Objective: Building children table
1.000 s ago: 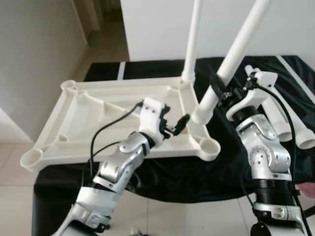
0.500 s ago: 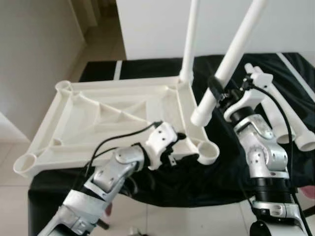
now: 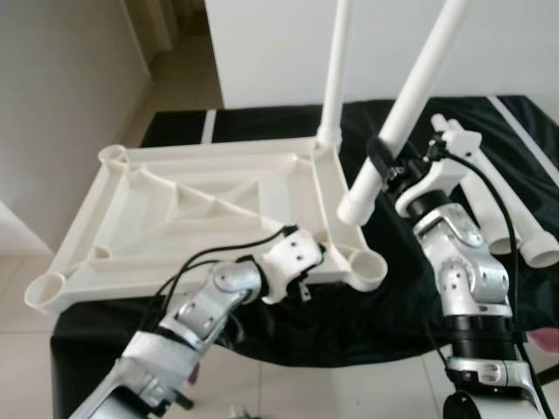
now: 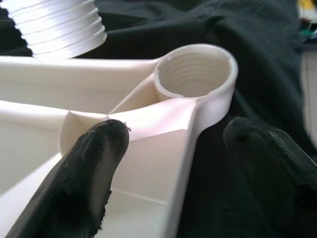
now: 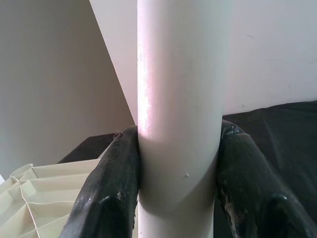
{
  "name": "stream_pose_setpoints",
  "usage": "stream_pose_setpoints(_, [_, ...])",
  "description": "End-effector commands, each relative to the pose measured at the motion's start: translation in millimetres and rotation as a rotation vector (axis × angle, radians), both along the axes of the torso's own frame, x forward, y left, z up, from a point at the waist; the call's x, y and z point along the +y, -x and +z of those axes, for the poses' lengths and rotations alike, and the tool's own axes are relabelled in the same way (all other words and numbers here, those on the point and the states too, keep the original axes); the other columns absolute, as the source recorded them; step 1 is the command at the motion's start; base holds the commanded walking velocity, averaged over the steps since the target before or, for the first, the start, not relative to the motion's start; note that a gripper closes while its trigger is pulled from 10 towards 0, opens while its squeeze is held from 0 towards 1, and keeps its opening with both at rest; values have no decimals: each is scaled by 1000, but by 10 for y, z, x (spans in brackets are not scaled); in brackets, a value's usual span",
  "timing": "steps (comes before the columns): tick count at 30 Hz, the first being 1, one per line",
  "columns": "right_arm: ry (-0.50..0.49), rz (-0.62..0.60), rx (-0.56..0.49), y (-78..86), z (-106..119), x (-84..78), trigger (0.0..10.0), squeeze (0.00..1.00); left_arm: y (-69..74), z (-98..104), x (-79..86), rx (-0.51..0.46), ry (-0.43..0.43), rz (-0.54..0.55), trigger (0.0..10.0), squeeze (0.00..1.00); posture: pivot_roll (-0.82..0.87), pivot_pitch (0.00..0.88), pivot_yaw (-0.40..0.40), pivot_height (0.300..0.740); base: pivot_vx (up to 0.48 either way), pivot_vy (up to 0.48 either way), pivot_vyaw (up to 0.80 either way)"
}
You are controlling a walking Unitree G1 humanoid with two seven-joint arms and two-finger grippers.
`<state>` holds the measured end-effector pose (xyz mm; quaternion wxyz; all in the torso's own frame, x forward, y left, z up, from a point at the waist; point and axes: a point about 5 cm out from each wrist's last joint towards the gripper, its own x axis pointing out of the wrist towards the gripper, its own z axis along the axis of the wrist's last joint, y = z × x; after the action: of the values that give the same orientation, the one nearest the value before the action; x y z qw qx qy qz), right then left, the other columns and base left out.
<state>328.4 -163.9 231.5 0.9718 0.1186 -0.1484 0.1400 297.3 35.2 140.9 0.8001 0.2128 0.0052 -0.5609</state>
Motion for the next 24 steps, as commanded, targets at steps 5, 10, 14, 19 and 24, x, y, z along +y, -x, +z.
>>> stream_pose_setpoints(5, [3, 14, -23, -21, 59, 50, 10000, 0, -247, 32, 37, -136, -12, 278, 10000, 0, -27, 34, 15, 740, 0, 0, 0])
stream_pose_setpoints(10, [3, 14, -24, -25, 61, 52, 10000, 0, -279, 37, 34, -154, -14, 306, 10000, 0, -28, 33, 16, 740, 0, 0, 0])
stream_pose_setpoints(14, [3, 15, -27, -36, 73, 59, 10000, 0, -423, 37, 76, -205, -50, 439, 10000, 0, -29, 30, 18, 740, 0, 0, 0])
stream_pose_setpoints(19, [1, 14, -29, -37, 76, 60, 10000, 0, -496, 63, 102, -248, -60, 498, 10000, 0, -32, 25, 22, 740, 0, 0, 0])
stream_pose_setpoints(24, [1, 14, -29, -34, 71, 62, 10000, 0, -598, 128, 104, -343, -78, 606, 10000, 0, -34, 24, 24, 740, 0, 0, 0])
